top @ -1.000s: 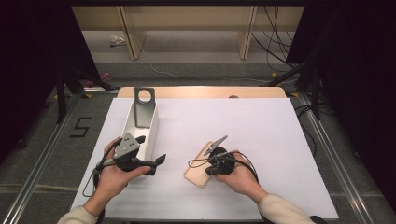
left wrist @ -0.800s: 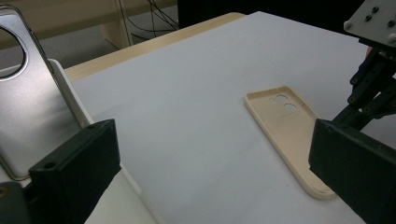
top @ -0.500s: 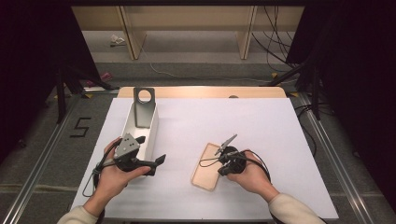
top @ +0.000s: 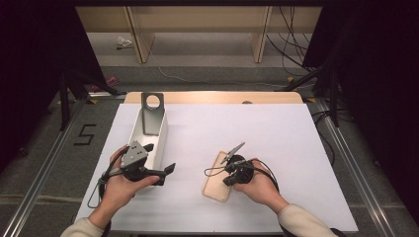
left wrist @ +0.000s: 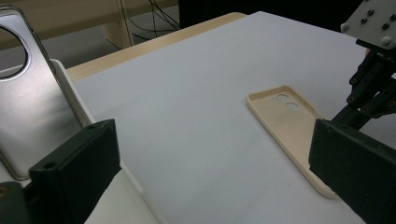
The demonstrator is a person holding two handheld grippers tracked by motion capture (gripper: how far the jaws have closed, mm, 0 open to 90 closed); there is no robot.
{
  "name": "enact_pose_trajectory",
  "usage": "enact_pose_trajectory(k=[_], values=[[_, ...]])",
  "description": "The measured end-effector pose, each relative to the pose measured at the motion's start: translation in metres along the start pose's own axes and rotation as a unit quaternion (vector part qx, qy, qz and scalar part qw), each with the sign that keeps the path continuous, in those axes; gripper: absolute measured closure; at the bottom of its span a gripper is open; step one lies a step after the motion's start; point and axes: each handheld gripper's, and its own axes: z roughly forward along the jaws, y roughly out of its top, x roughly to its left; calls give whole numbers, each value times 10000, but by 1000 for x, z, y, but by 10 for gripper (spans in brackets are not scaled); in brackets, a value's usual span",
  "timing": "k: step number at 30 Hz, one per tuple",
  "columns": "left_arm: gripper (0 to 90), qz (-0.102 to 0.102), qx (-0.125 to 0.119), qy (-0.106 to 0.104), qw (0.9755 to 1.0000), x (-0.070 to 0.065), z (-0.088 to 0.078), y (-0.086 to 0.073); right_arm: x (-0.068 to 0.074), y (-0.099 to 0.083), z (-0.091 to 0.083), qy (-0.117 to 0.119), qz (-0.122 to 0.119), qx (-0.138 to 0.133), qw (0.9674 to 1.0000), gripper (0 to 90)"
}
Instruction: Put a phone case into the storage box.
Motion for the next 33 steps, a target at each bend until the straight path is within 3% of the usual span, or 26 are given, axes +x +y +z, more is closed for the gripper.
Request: enact_pose_trajectory(k=[17, 23, 25, 27, 31, 33], values=[[17, 4, 5, 6, 10000, 1, -1, -1, -7, -8, -9, -336, -111, 402, 9986, 900], [18, 11, 2, 4, 10000, 1, -1, -1, -8, -9, -10, -301, -199, 415, 9985, 895], [18, 14, -1, 5, 10000, 1, -1, 0, -6, -8, -13, -218, -399, 257, 9986, 776], [18, 16, -2, -4, 10000, 2, -1, -1, -1, -5, -16, -165, -763, 226, 9967, 688], [18, 14, 8, -14, 10000, 1, 0, -1, 8, -1, -22, -170, -1490, 280, 9883, 514], [18, 14, 1, -16, 10000, 1, 0, -1, 12, -1, -22, -213, -1665, 397, 9850, 442]])
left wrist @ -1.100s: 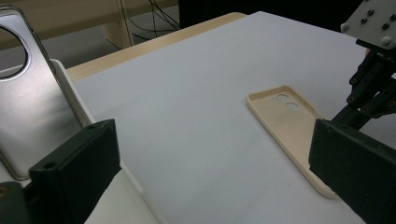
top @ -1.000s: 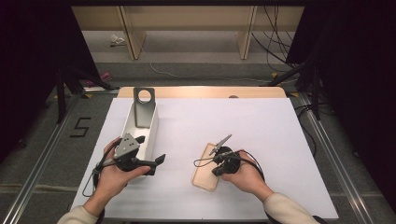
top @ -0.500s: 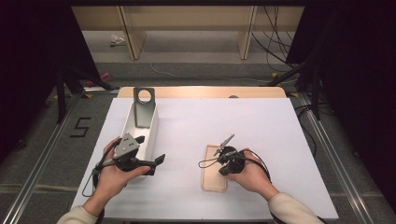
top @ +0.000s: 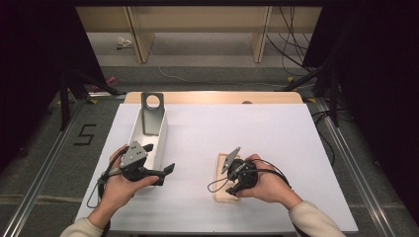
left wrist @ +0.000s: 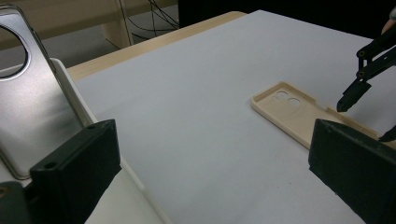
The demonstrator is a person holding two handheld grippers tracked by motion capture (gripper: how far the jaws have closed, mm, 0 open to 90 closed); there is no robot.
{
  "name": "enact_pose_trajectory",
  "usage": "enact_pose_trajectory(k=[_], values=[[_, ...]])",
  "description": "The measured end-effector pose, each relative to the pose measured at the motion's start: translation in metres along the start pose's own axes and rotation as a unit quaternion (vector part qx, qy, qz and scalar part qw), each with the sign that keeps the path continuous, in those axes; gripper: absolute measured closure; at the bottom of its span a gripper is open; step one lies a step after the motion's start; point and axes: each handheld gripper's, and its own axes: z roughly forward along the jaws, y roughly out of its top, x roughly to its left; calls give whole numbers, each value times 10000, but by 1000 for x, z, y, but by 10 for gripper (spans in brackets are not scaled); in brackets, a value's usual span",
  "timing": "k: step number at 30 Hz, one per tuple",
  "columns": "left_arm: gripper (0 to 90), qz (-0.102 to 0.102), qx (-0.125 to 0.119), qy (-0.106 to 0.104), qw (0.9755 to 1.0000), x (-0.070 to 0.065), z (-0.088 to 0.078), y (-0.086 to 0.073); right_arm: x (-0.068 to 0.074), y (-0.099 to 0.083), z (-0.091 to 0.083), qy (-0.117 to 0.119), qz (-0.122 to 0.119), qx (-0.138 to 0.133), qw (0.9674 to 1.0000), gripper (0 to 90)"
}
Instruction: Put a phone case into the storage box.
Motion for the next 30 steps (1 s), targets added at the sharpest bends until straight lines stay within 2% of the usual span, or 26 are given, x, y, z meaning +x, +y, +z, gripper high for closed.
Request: enact_pose_trajectory(k=[1, 3, 8, 19, 30], values=[[18, 5, -3, 2, 10000, 0, 0, 0, 2, 0, 0, -57, -164, 146, 9997, 418], [18, 3, -4, 0, 10000, 0, 0, 0, 5, 1, 1, 4, -298, 290, 9991, 377], [18, 9, 2, -20, 10000, 0, 0, 0, 10, 2, 7, 97, -497, 473, 9976, 338], [18, 12, -10, -15, 10000, 0, 0, 0, 20, 7, 13, -30, -805, 675, 9945, 376], [18, -5, -19, -17, 10000, 0, 0, 0, 25, 10, 18, 35, -956, 810, 9921, 464]])
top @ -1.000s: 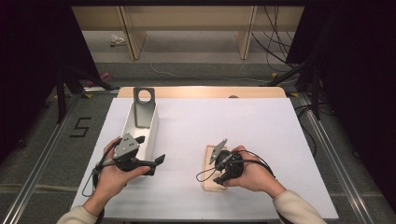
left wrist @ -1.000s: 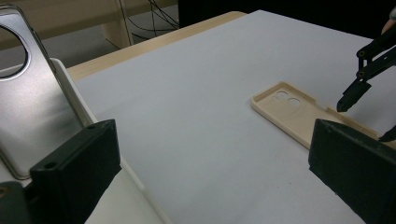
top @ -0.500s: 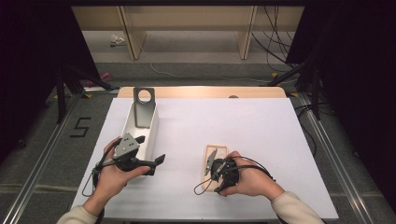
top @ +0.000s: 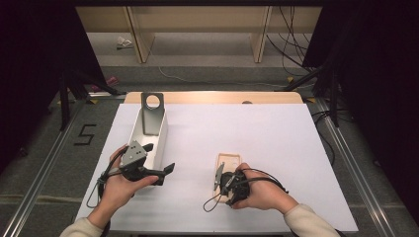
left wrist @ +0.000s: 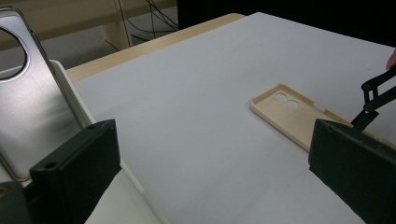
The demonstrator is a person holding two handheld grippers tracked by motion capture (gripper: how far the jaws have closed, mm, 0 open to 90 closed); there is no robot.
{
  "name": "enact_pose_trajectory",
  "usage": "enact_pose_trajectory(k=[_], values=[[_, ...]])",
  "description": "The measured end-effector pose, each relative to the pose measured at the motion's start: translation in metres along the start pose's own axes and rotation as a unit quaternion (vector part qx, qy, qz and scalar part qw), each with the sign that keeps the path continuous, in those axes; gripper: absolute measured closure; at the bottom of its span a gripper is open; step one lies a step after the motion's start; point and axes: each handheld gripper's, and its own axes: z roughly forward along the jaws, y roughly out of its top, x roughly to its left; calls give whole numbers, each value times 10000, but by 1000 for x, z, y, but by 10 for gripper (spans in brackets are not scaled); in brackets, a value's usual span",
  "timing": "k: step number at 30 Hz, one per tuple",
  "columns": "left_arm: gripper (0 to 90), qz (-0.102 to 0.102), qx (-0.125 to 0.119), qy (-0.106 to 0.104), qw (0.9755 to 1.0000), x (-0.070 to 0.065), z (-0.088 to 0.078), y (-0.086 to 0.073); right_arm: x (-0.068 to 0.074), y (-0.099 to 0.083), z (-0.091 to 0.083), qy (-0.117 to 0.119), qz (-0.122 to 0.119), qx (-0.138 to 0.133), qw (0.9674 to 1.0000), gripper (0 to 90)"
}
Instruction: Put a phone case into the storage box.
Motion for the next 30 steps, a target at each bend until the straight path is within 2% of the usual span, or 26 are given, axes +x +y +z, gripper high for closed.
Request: enact_pose_trajectory(k=[8, 10, 12, 13, 19, 22, 30], values=[[20, -18, -28, 3, 10000, 0, -1, 1, 4, 3, 4, 14, -171, 124, 9998, 497], [20, -17, -24, 2, 10000, 0, -1, 1, 5, 5, 4, 12, -130, 202, 9997, 501], [20, -5, -20, 1, 10000, 0, -1, 1, 5, 5, 4, 5, -164, 165, 9997, 516], [20, 0, -23, -3, 10000, 0, -1, 1, 6, 6, 3, 33, -135, 248, 9996, 524], [20, -18, -24, -13, 10000, 0, 0, 0, 7, 9, 3, 88, -252, 321, 9991, 596], [21, -19, -11, -21, 10000, 0, 0, 0, 8, 11, 3, 99, -340, 299, 9989, 660], [22, -17, -30, -24, 10000, 0, 0, 1, 10, 13, 3, 125, -320, 311, 9989, 693]])
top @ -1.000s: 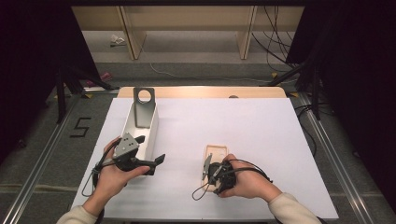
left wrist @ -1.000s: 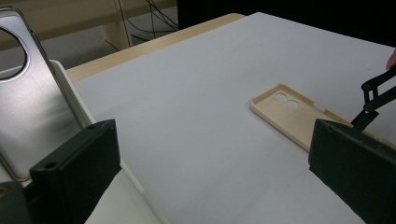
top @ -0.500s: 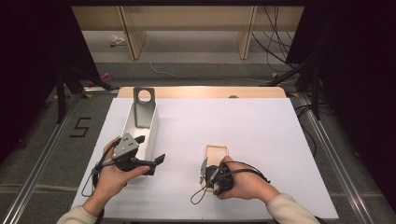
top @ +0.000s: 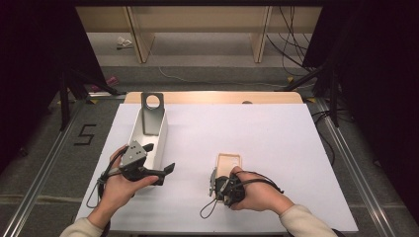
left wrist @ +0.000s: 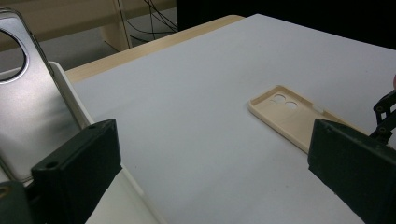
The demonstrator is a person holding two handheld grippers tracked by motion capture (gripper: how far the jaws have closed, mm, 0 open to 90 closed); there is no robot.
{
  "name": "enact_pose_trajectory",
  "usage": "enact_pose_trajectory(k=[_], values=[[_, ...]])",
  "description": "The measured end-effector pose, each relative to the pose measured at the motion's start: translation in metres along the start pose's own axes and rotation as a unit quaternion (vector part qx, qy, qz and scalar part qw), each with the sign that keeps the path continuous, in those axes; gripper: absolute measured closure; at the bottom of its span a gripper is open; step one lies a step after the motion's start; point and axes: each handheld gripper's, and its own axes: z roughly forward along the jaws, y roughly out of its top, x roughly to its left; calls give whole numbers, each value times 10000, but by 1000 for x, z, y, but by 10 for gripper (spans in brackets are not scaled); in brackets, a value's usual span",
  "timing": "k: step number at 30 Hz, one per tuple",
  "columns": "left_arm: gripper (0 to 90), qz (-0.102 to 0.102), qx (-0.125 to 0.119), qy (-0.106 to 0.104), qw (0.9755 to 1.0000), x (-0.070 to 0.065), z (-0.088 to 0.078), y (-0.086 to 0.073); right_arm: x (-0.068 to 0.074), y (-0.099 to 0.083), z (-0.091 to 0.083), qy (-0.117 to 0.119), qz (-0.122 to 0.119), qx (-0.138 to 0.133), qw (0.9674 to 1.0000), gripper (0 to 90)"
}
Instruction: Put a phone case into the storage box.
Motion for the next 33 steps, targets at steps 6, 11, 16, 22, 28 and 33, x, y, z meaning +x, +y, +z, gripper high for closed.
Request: enact_pose_trajectory(k=[6, 11, 16, 22, 28, 33], values=[[24, 6, 17, -5, 10000, 0, 1, 0, 1, 1, 0, -42, -25, 12, 10000, 744], [26, 12, 13, -12, 10000, -1, 1, 0, 3, 2, 0, -32, -77, 38, 10000, 800], [27, 3, 14, -13, 10000, -1, 1, -1, 5, 2, -1, 33, -85, 94, 9999, 846], [30, 13, 9, -22, 10000, -1, 1, -1, 5, 2, 0, 79, -52, 75, 9999, 861], [31, 9, 20, -27, 10000, -1, 1, -1, 4, 1, 0, 101, -99, 55, 9999, 868], [32, 16, 12, -23, 10000, -1, 1, -1, 4, 1, -1, 101, -87, 53, 9999, 872]])
